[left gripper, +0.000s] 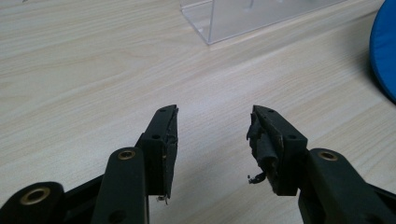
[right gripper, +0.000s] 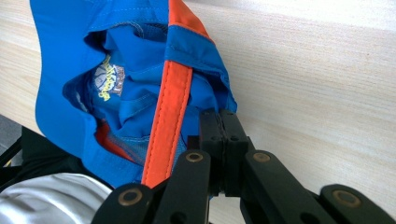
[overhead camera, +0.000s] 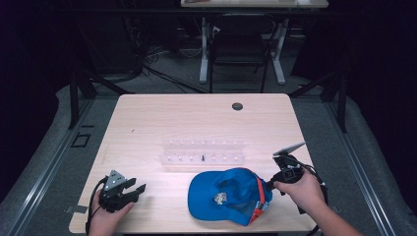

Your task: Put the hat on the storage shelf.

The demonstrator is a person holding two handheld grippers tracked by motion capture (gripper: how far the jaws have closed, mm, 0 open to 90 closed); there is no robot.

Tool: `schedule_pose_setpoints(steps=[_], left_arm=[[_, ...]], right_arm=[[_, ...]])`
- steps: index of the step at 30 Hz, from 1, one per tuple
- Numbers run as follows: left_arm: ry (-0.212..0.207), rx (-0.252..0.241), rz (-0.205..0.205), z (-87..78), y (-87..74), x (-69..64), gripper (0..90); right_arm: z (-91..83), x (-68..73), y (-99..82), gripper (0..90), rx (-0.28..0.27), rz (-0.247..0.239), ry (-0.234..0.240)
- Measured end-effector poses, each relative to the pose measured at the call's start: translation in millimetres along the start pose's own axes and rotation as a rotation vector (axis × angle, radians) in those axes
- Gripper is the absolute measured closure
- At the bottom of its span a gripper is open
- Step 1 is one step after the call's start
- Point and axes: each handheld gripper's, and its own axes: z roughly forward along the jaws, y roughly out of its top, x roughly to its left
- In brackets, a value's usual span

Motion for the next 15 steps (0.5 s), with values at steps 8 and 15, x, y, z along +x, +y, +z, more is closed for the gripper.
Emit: schedule_pose_setpoints(steps=[8, 15], left_arm=[[-0.001, 0.003, 0.0, 0.2, -0.1, -0.4, 51.9], [-0.001, -0.002, -0.006, 0.0, -0.5, -0.2, 51.9]], right_arm=[[-10.2, 8.0, 5.9, 90.0, 0.016, 0.006, -0.007], [-18.3, 12.3, 10.1, 90.0, 0.037, 0.002, -0.007]])
